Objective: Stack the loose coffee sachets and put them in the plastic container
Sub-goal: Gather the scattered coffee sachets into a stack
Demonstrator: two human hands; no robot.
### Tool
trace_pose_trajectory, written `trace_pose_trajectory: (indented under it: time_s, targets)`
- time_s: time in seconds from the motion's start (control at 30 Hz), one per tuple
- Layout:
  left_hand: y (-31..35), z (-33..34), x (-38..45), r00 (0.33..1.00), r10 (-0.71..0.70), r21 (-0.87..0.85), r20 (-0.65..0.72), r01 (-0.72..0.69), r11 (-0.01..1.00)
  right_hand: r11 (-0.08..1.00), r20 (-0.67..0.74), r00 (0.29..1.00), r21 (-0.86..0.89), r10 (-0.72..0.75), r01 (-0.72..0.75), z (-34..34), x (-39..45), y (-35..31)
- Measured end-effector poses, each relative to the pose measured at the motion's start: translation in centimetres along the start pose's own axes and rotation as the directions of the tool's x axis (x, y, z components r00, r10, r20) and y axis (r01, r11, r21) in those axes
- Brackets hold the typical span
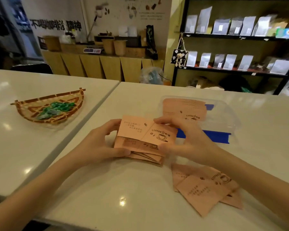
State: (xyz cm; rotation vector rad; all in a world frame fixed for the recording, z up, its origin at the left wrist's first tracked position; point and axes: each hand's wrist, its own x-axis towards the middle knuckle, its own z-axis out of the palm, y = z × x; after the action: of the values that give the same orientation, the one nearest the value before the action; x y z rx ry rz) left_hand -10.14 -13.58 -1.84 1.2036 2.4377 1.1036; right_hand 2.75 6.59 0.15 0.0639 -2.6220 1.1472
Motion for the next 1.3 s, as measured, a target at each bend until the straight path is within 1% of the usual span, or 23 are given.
trace_pose_trajectory:
  time_s: [0.13, 0.23, 0.3, 0.37, 0.43, 0.53, 0.63, 0.7, 0.83, 0.97, 1.07, 1.17, 1.3]
  targets:
    - [-0.8, 0.0, -0.1, 0.999, -0.024, -0.004, 0.04, 0.024, 1.0, 0.999, 0.058, 0.998, -0.031, 0.027, -0.025, 0.8, 0.0, 1.0]
    - [-0.9, 0.0, 0.1, 0.998, -0.05, 0.038, 0.041, 0.049, 0.998, 0.999, 0.108, 0.993, -0.015, 0.044, -0.043, 1.2, -0.2, 1.3]
    - [-0.3, -0.1, 0.1, 0.998, -0.051, 0.068, 0.038, 0.048, 0.997, 0.998, 0.147, 0.988, -0.037, 0.047, -0.042, 1.2, -0.3, 1.3]
    - [0.7, -0.1, 0.0, 0.998, -0.03, 0.101, 0.047, 0.026, 0.995, 0.994, 0.191, 0.981, -0.105, 0.046, -0.026, 1.2, -0.4, 1.4]
    - [1.8, 0.1, 0.0, 0.997, 0.029, 0.157, 0.066, -0.039, 0.987, 0.988, 0.198, 0.979, -0.153, 0.04, -0.009, 0.8, -0.6, 1.5]
    - [3.8, 0.8, 0.1, 0.99, 0.132, 0.235, 0.041, -0.138, 0.962, 0.984, 0.131, 0.991, -0.178, 0.035, -0.012, -0.7, -1.1, 1.3]
    - [6.1, 1.9, 0.0, 0.971, 0.238, 0.244, 0.034, -0.239, 0.94, 0.986, 0.055, 0.997, -0.163, 0.05, -0.04, -3.1, -2.5, 1.1]
    - [7.7, 2.9, -0.2, 0.949, 0.303, 0.229, 0.088, -0.316, 0.921, 0.982, -0.002, 0.997, -0.17, 0.083, -0.082, -5.0, -4.0, 1.4]
    - [9.9, 5.2, -0.4, 0.908, 0.363, 0.227, 0.208, -0.406, 0.885, 0.956, -0.088, 0.978, -0.211, 0.191, -0.205, -7.6, -7.1, 2.3]
    - [11.5, 7.5, -0.2, 0.88, 0.348, 0.244, 0.325, -0.433, 0.868, 0.9, -0.109, 0.933, -0.246, 0.344, -0.361, -9.0, -10.5, 3.7]
    - [12.5, 9.1, 0.0, 0.865, 0.295, 0.333, 0.405, -0.44, 0.834, 0.863, -0.115, 0.902, -0.259, 0.417, -0.433, -9.3, -12.6, 4.7]
    - [13.0, 10.3, 0.2, 0.863, 0.197, 0.425, 0.466, -0.413, 0.806, 0.824, -0.104, 0.884, -0.326, 0.455, -0.463, -9.1, -14.2, 5.6]
    - [13.1, 11.2, 0.4, 0.869, 0.156, 0.493, 0.47, -0.405, 0.77, 0.79, -0.114, 0.887, -0.415, 0.447, -0.451, -8.5, -15.3, 6.2]
